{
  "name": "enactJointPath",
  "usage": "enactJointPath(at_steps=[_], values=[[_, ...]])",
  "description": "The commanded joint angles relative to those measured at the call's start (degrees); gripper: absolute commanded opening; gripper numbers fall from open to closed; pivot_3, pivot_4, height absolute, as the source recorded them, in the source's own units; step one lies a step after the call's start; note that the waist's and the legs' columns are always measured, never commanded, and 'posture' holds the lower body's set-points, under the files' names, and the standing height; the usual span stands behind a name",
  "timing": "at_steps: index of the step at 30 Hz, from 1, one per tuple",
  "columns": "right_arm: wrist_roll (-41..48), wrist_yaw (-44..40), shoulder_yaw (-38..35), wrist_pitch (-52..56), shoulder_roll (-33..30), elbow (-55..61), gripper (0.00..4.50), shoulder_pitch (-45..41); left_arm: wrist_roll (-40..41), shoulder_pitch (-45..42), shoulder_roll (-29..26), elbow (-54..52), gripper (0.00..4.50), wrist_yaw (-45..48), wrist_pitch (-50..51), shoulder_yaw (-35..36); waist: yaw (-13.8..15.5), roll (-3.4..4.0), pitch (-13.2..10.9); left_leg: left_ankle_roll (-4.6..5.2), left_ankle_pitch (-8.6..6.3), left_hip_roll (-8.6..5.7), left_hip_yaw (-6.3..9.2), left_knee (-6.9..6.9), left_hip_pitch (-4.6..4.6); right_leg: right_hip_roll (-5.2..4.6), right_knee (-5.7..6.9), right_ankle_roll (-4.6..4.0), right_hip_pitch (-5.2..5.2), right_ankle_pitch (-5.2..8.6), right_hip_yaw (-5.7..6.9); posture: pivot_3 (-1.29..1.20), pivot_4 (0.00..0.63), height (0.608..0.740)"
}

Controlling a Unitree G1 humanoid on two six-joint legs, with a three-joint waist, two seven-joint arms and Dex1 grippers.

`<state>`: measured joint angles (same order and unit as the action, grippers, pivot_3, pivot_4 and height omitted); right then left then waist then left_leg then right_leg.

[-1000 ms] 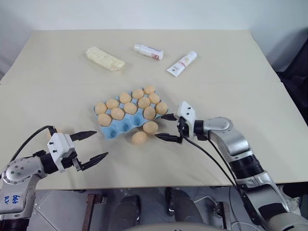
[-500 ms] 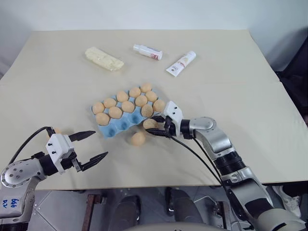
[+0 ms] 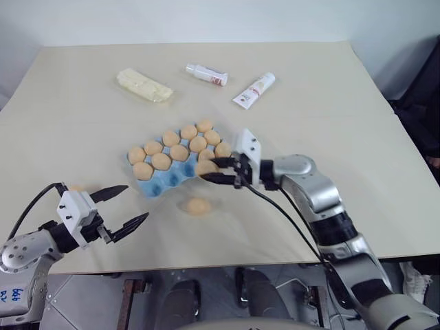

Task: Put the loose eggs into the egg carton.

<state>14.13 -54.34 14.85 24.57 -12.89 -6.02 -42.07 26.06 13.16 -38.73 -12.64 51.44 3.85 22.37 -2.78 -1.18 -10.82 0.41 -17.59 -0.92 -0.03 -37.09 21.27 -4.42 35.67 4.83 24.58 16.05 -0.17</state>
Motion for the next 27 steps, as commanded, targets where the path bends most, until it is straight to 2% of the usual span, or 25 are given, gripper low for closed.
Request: enactJointPath(at_steps=[1, 3, 7, 10, 12, 16, 21, 24, 27], values=[[-3.84, 4.75, 1.27, -3.72, 3.03, -5.38, 1.47, -2.82, 0.64, 1.94, 0.47, -0.61, 4.50, -0.40, -0.62, 2.33, -0.11, 0.00, 0.00, -0.01, 0.01, 0.00, 0.02, 0.00, 0.01, 0.00, 0.00, 0.00, 0.00, 0.00, 0.02, 0.00, 0.150, 0.740], [-5.84, 6.26, 1.85, -6.23, 4.46, -9.41, 1.47, -4.26, 0.64, 2.55, 0.71, -0.96, 4.50, -0.83, -0.64, 2.52, 0.12, -0.02, 0.01, 0.00, 0.00, -0.02, 0.01, 0.00, 0.03, -0.03, -0.04, 0.00, -0.01, 0.00, 0.03, 0.00, 0.150, 0.740], [-7.31, 6.64, 1.97, -8.76, 5.25, -12.90, 2.73, -4.88, 0.75, 3.35, 1.08, -2.15, 4.50, -1.50, -0.54, 2.65, 0.40, -0.03, 0.01, 0.10, -0.05, -0.07, 0.00, -0.02, 0.07, -0.08, -0.10, 0.00, -0.01, 0.00, 0.04, 0.00, 0.150, 0.740], [-6.22, 4.69, 1.27, -8.93, 3.74, -9.84, 3.88, -3.41, 0.90, 3.71, 1.12, -2.54, 4.50, -1.71, -0.60, 2.89, 0.37, -0.02, 0.01, 0.09, -0.09, -0.06, 0.00, 0.02, 0.08, -0.07, -0.13, 0.00, 0.00, 0.00, 0.06, 0.00, 0.150, 0.740], [-4.41, 3.06, -0.01, -8.34, 2.08, -5.95, 4.49, -2.09, 0.98, 3.72, 1.08, -2.73, 4.50, -1.80, -0.56, 2.90, 0.44, -0.02, 0.01, 0.10, -0.09, -0.06, 0.01, 0.02, 0.08, -0.07, -0.14, 0.00, 0.00, 0.00, 0.06, 0.00, 0.150, 0.740], [2.61, -2.04, -5.27, -9.18, -2.89, 3.90, 4.49, 3.69, 1.45, 2.17, 0.78, -2.91, 4.50, -1.61, 0.05, 1.87, 1.05, -0.02, 0.01, 0.12, -0.11, -0.06, 0.01, 0.02, 0.10, -0.06, -0.17, 0.00, -0.01, 0.00, 0.07, 0.00, 0.150, 0.740], [5.67, -8.55, -13.06, -15.89, -14.60, 12.19, 4.49, 16.73, 1.02, -2.20, -0.40, -1.92, 4.50, 0.15, 1.00, -1.37, 1.66, -0.03, 0.02, 0.16, -0.13, -0.07, 0.08, -0.01, 0.10, -0.08, -0.34, 0.02, -0.16, -0.01, 0.14, 0.00, 0.150, 0.740], [6.08, -10.10, -15.82, -17.96, -19.91, 15.06, 4.49, 23.05, 0.13, -4.13, -1.13, -0.71, 4.50, 1.50, 0.52, -2.79, 1.73, -0.03, 0.02, 0.17, -0.15, -0.06, 0.05, 0.02, 0.10, -0.06, -0.38, 0.03, -0.16, -0.02, 0.13, 0.00, 0.150, 0.740], [8.45, -10.49, -23.51, -19.71, -23.98, 15.11, 4.49, 33.07, -0.21, -8.75, -1.68, 2.54, 4.50, 3.08, 0.57, -4.98, 1.41, -0.02, 0.01, 0.16, -0.15, -0.02, -0.04, 0.02, 0.05, -0.03, -0.32, 0.05, -0.14, -0.02, 0.07, 0.00, 0.150, 0.740]])
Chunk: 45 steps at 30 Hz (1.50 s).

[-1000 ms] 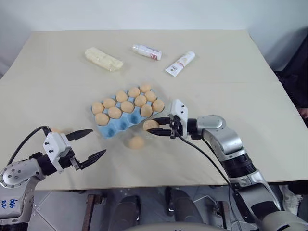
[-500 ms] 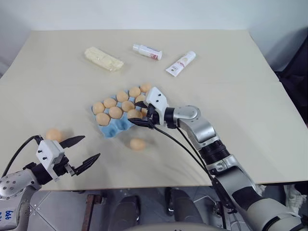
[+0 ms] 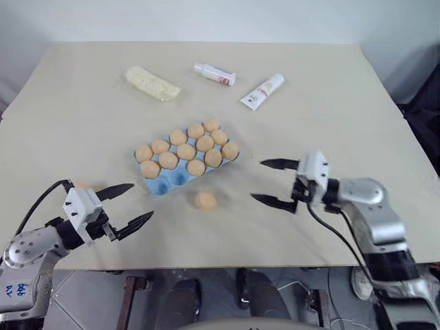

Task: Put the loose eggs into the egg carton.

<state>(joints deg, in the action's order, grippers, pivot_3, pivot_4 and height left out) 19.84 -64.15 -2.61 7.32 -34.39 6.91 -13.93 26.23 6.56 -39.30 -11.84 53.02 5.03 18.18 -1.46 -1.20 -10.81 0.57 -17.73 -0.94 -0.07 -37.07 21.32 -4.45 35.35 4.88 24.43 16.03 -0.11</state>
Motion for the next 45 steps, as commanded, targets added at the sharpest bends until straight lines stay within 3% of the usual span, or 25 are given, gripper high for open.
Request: enactJointPath(at_steps=[1, 5, 8, 18, 26, 37, 40, 45], values=[[3.11, -0.58, -7.03, -2.83, -3.06, 2.22, 4.49, 6.38, -0.45, -2.90, -1.17, 2.39, 4.50, 1.87, -0.66, -1.07, 0.00, 0.00, 0.00, -0.02, 0.01, 0.02, 0.04, 0.00, -0.05, 0.02, 0.01, 0.00, -0.06, 0.00, 0.04, 0.00, 0.150, 0.740], [1.37, 0.45, -11.40, -6.20, -5.33, -1.50, 4.49, 13.70, -1.50, -7.48, -1.98, 7.15, 4.50, 4.96, -1.96, -3.41, -0.09, -0.01, 0.00, -0.01, 0.03, 0.02, -0.18, -0.09, -0.18, 0.04, 0.18, 0.02, -0.06, -0.01, -0.15, 0.00, 0.150, 0.740], [1.30, 1.77, -11.07, -7.00, -5.02, -1.55, 4.49, 13.11, -1.99, -9.75, -1.89, 9.52, 4.50, 5.88, -3.09, -4.13, -0.24, -0.01, 0.00, 0.01, 0.09, 0.01, -0.19, -0.16, -0.19, 0.03, 0.21, 0.04, -0.08, -0.09, -0.19, 0.00, 0.150, 0.740], [2.56, 5.06, 5.94, 8.26, 1.61, 6.57, 4.49, -2.30, -0.88, -7.78, -2.30, 8.45, 4.50, 7.11, -1.75, -3.21, -0.09, 0.00, 0.00, -0.11, 0.20, 0.07, -0.12, -0.08, -0.10, 0.03, 0.21, -0.03, 0.07, -0.16, -0.16, 0.00, 0.150, 0.740], [-4.86, 6.13, 20.09, 10.34, 8.99, 0.38, 4.49, -10.37, -0.16, 0.21, -1.56, 2.70, 4.50, 4.23, -1.34, 1.09, -0.12, -0.01, 0.00, -0.02, 0.09, 0.06, -0.10, -0.02, 0.02, 0.00, -0.04, -0.03, 0.08, -0.16, -0.10, 0.00, 0.150, 0.740], [-12.89, 12.38, 25.94, 6.60, 19.91, -11.64, 4.49, -15.26, 1.21, 6.79, -0.60, -3.11, 4.50, 1.18, 0.48, 4.26, -0.29, -0.01, 0.00, -0.05, 0.11, 0.06, -0.11, -0.04, -0.03, 0.00, 0.09, -0.05, 0.09, -0.15, -0.08, 0.00, 0.150, 0.740], [-12.48, 11.72, 25.62, 5.42, 21.15, -12.24, 3.86, -15.22, 1.62, 7.78, -0.61, -4.04, 4.50, 0.59, 0.93, 4.73, -0.27, -0.01, 0.00, -0.05, 0.11, 0.06, -0.11, -0.01, -0.02, 0.00, 0.07, -0.05, 0.11, -0.14, -0.07, 0.00, 0.150, 0.740], [-8.24, 6.68, 24.01, 8.36, 19.45, -7.77, 2.15, -16.27, 2.46, 9.87, -0.53, -5.31, 4.50, -0.50, 2.02, 7.16, -0.25, -0.01, 0.00, -0.04, 0.10, 0.06, -0.12, -0.03, -0.01, 0.00, 0.07, -0.05, 0.10, -0.14, -0.06, 0.00, 0.150, 0.740]])
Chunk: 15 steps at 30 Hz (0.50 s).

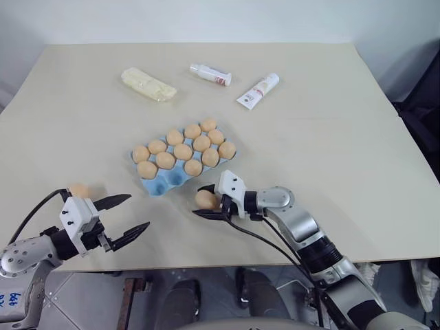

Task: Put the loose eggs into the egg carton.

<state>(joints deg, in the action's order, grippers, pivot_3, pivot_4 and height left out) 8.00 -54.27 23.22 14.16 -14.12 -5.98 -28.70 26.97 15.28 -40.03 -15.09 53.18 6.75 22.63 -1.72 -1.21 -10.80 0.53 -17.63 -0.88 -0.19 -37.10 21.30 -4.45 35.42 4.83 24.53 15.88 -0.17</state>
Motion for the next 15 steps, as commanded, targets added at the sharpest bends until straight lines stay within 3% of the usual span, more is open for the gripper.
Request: enactJointPath(at_steps=[1, 6, 15], values=[[4.57, -3.78, -2.21, 2.35, -0.75, 6.17, 2.15, -2.34, 1.89, 1.40, 0.37, -2.13, 4.50, -0.93, 0.47, 3.14, -0.03, 0.00, 0.00, 0.00, 0.00, 0.00, 0.00, 0.00, 0.00, 0.00, 0.01, 0.00, 0.00, 0.00, 0.00, 0.00, 0.150, 0.740], [6.67, -1.62, -3.65, 5.92, 3.56, 5.30, 2.15, -9.26, 2.52, 2.44, 1.73, -1.58, 4.50, -2.53, 0.86, 4.91, -0.25, 0.00, 0.00, -0.06, 0.04, 0.01, 0.02, -0.01, -0.06, 0.02, 0.12, -0.02, 0.01, 0.01, 0.00, 0.00, 0.150, 0.740], [-1.53, 5.63, -2.61, -2.70, 12.76, -15.88, 2.15, -20.98, 1.95, 4.64, 4.42, -3.24, 4.50, -4.95, 0.77, 4.92, -0.37, -0.01, 0.01, -0.10, 0.05, 0.01, 0.05, 0.05, 0.00, 0.01, 0.09, -0.09, 0.06, 0.04, 0.08, 0.00, 0.150, 0.740]])
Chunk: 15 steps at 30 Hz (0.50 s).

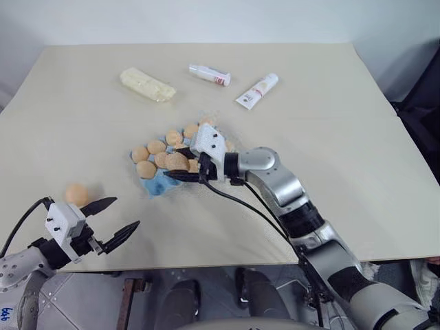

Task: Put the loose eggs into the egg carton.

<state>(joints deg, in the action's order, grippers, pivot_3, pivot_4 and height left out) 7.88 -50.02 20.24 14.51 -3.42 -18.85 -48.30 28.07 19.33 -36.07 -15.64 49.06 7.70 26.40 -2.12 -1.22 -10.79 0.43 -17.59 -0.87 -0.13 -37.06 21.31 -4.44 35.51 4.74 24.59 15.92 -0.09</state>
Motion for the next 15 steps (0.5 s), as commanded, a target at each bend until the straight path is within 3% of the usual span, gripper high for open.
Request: enactJointPath(at_steps=[1, 4, 8, 15], values=[[-1.47, 1.42, 0.34, -3.14, 2.84, -3.88, 2.15, -1.47, 0.82, 0.70, 0.63, -2.82, 4.50, -1.08, -0.24, 1.12, 0.00, 0.00, 0.00, 0.00, -0.01, 0.00, 0.00, 0.00, 0.01, 0.00, -0.02, 0.00, 0.00, 0.00, 0.00, 0.00, 0.150, 0.740], [-1.56, 2.61, -0.84, -4.59, 4.82, -5.36, 2.90, -1.48, 0.79, 1.13, 1.02, -3.40, 4.50, -1.68, -0.30, 0.98, -0.15, 0.00, 0.00, 0.02, -0.07, 0.00, -0.01, 0.03, 0.04, 0.00, -0.03, 0.00, 0.03, 0.00, 0.00, 0.00, 0.150, 0.740], [0.43, -0.77, -1.42, -4.17, 3.08, -0.46, 4.28, 0.79, 0.74, 1.79, 1.53, -4.00, 4.50, -1.94, -0.37, 1.09, -0.54, 0.00, 0.00, 0.04, -0.10, 0.00, -0.03, 0.03, 0.03, 0.01, -0.03, 0.00, 0.03, 0.00, 0.00, 0.00, 0.150, 0.740], [8.99, -10.94, -6.73, -3.23, -10.33, 19.29, 4.44, 12.49, 1.08, 1.37, 0.94, -2.42, 4.50, -1.55, -0.75, 2.35, 0.06, 0.00, 0.00, 0.11, -0.15, 0.00, 0.00, 0.01, 0.05, 0.00, -0.16, 0.00, -0.04, 0.00, 0.03, 0.00, 0.150, 0.740]])
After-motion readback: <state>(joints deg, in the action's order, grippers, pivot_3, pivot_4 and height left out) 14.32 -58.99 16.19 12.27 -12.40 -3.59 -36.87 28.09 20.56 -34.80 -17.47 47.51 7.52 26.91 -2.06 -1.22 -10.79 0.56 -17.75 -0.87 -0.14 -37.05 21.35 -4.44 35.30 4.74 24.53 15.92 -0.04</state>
